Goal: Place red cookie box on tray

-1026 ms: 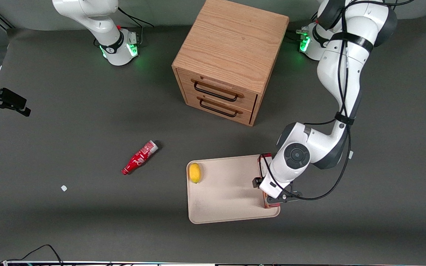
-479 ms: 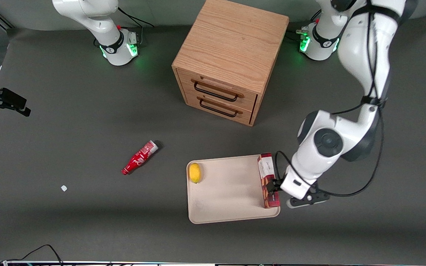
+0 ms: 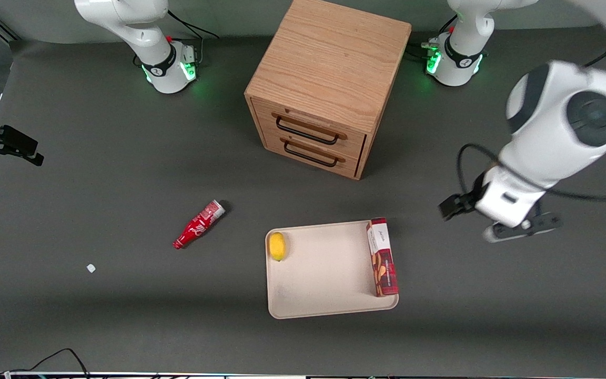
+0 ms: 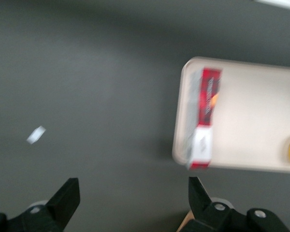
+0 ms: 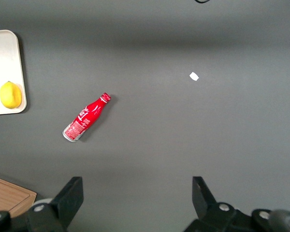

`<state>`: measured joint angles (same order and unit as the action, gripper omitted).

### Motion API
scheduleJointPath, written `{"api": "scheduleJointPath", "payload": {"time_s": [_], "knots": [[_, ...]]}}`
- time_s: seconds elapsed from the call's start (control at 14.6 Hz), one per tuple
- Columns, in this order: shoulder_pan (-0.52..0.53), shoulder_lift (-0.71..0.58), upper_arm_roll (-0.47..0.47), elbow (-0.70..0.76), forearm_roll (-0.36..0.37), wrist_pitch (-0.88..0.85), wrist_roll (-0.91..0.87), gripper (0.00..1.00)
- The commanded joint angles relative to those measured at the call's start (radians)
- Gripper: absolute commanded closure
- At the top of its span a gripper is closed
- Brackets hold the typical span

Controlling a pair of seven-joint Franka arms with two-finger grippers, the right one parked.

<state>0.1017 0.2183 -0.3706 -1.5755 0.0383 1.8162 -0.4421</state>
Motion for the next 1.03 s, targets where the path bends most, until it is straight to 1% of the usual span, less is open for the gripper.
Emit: {"api": "scheduleJointPath", "payload": {"time_s": [0.0,0.14,0.34,0.41,0.62,0.96], "knots": [[0.107,-0.166,-0.005,-0.128,-0.051,-0.075,0.188,0.00],[0.147,-0.243,0.028,-0.165,-0.051,-0.127,0.314,0.00],[0.191,-0.296,0.067,-0.167,-0.049,-0.198,0.446,0.00],[0.193,-0.309,0.080,-0.167,-0.049,-0.211,0.460,0.00],[0.193,-0.336,0.081,-0.161,-0.051,-0.224,0.462,0.00],[0.193,-0.335,0.081,-0.155,-0.061,-0.216,0.462,0.00]]}}
